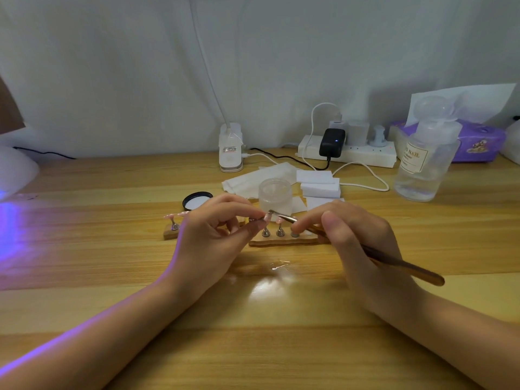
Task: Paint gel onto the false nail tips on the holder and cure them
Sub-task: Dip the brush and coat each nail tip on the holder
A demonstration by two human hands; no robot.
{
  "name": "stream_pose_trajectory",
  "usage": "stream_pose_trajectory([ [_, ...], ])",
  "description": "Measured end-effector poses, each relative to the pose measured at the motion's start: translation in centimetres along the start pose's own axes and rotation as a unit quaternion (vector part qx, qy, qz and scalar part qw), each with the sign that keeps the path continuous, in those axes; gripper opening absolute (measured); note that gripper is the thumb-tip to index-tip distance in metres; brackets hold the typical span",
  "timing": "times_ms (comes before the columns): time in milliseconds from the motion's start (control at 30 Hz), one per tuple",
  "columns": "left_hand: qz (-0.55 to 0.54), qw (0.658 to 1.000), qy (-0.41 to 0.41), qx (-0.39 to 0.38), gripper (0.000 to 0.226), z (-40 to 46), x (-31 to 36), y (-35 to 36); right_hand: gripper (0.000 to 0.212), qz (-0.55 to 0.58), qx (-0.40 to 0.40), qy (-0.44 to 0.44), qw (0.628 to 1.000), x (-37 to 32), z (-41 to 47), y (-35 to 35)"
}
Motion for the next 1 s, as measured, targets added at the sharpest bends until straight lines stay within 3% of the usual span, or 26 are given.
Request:
stream_pose_trajectory([
  [100, 0.009, 1.0, 0.002, 0.0, 0.013, 0.0, 0.0, 0.0, 0.037, 0.039, 0.016, 0.038, 0.998, 0.6, 0.0, -0.3],
  [300, -0.002, 1.0, 0.004, 0.005, 0.015, 0.0, 0.0, -0.1, 0.03, 0.002, -0.022, -0.042, 0.999, -0.8, -0.1, 0.4],
  [500, 0.009, 1.0, -0.003, 0.001, 0.013, 0.0, -0.3, 0.0, 0.037, 0.039, 0.012, 0.052, 0.998, 0.9, -0.1, -0.3],
  [667, -0.005, 1.0, 0.006, 0.005, 0.014, 0.0, 0.0, -0.1, 0.03, 0.006, -0.014, -0.042, 0.999, -0.7, 0.0, 0.4],
  [867, -0.004, 1.0, 0.019, 0.003, 0.011, 0.0, 0.2, 0.0, 0.037, 0.039, 0.027, 0.063, 0.997, 1.3, 0.0, -0.7],
  [1000, -0.015, 0.999, 0.045, 0.013, 0.018, -0.1, 0.7, 0.0, 0.026, 0.003, 0.02, 0.032, 0.999, 0.8, 0.3, -0.4],
])
Point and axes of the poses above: each hand's wrist, its own z-axis towards the middle knuckle, its own y-axis out of the palm, x = y × z, the point moved 7 cm from there along z, towards the middle knuckle, and after that the axes turned 5 degrees about -y, right-handed, at the moved point
